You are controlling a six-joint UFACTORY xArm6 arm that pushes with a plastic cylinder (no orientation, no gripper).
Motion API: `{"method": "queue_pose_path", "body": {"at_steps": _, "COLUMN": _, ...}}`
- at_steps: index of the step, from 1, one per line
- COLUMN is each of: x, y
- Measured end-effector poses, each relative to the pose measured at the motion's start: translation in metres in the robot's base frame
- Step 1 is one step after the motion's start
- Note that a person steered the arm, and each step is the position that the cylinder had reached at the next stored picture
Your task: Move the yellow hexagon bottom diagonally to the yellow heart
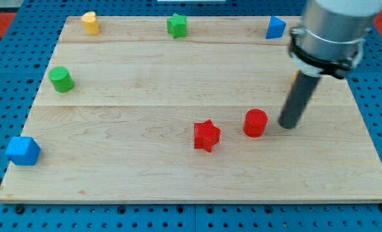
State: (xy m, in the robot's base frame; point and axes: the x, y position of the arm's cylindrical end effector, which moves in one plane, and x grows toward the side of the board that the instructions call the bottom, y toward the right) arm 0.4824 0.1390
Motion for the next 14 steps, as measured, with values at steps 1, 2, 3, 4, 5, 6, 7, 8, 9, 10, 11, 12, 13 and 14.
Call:
{"method": "queue_pose_path", "body": {"at_steps": 1, "x": 0.006, "y": -0.069}}
{"method": "queue_pose_path", "body": {"at_steps": 2, "x": 0.006, "y": -0.053}}
{"method": "queue_pose_path", "body": {"at_steps": 3, "x": -0.013, "y": 0.054}}
{"method": "queue_pose_path", "body": {"at_steps": 4, "x": -0.051, "y": 0.126}}
{"method": "queue_pose_path", "body": {"at_steps": 5, "x": -0.074, "y": 0.091}}
{"method": "queue_pose_path", "body": {"at_steps": 6, "x": -0.104, "y": 0.067}}
{"method": "queue_pose_path", "body": {"at_steps": 7, "x": -0.129, "y": 0.107}}
{"method": "queue_pose_path", "body": {"at_steps": 8, "x": -0.139, "y": 0.063}}
{"method": "queue_pose_path", "body": {"at_steps": 9, "x": -0.116, "y": -0.019}}
{"method": "queue_pose_path", "body": {"at_steps": 10, "x": -0.083, "y": -0.06}}
{"method": "queue_pose_path", "body": {"at_steps": 11, "x": -0.088, "y": -0.165}}
{"method": "queue_pose_path", "body": {"at_steps": 12, "x": -0.12, "y": -0.245}}
{"method": "queue_pose_path", "body": {"at_steps": 13, "x": -0.159, "y": -0.261}}
{"method": "queue_pose_path", "body": {"at_steps": 14, "x": -0.194, "y": -0.261}}
